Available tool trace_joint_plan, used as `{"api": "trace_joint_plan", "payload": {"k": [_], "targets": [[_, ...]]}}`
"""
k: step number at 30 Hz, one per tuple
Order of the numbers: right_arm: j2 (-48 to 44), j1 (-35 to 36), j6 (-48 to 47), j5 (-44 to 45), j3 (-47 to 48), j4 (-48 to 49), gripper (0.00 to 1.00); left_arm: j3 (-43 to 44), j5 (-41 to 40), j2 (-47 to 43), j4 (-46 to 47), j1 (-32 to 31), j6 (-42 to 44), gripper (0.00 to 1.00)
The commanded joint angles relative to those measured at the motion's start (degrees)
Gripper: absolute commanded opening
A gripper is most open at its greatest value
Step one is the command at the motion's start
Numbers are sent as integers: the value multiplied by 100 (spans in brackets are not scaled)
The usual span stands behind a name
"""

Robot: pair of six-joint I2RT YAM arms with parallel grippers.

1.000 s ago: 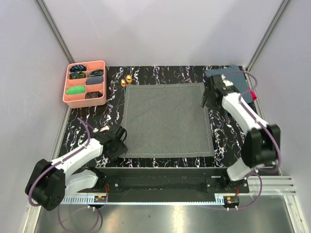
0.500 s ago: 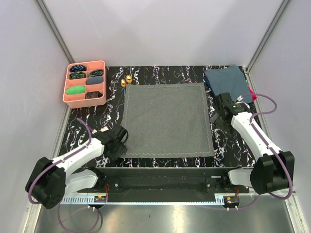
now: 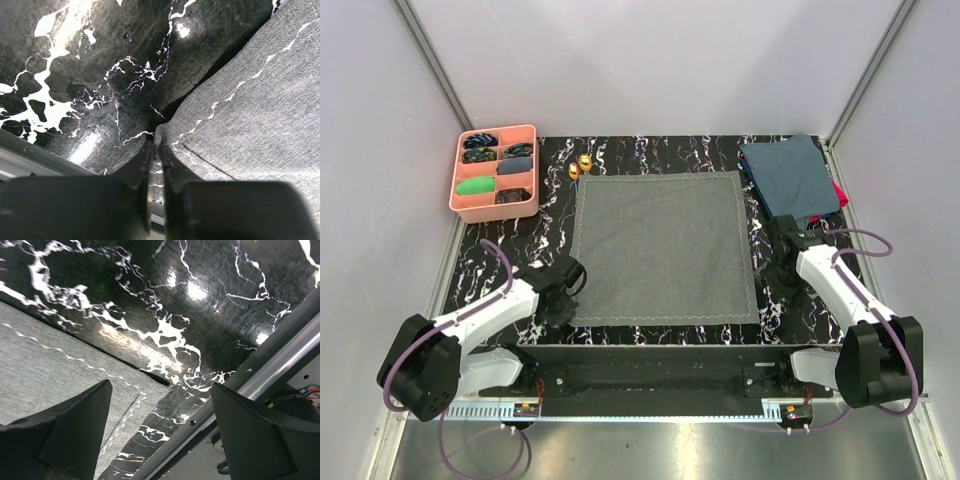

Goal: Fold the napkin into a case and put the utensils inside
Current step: Flatten out the crumpled napkin at the center of the board.

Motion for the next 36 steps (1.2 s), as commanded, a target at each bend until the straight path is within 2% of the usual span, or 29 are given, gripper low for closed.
{"api": "trace_joint_plan", "payload": {"k": [1, 6, 8, 9, 13, 21, 25, 28, 36], "targets": [[-62, -20, 185, -149, -199, -12, 85, 117, -369, -172, 11, -33, 102, 2], [-263, -29, 27, -404, -436, 217, 74, 161, -527, -742, 37, -130, 471, 0], [-352, -20, -8, -605, -516, 287, 59, 178, -509, -919, 90, -156, 594, 0], [-457, -20, 18, -702, -638, 331, 58, 187, -483, -1068, 160, -183, 725, 0], [-555, -12, -113, -1379, -1148, 1077, 55, 179, -395, -1332, 371, -236, 929, 0], [-238, -12, -474, -1547, -1360, 1701, 57, 99, -255, -1324, 582, -236, 955, 0], [-247, -11, -457, -1398, -1351, 1606, 57, 134, -254, -1298, 635, -236, 955, 0], [-212, -3, -343, -1389, -1360, 1422, 51, 187, -254, -1298, 635, -236, 990, 0], [69, 6, -369, -1441, -1298, 1157, 52, 275, -325, -1420, 556, -236, 990, 0]]}}
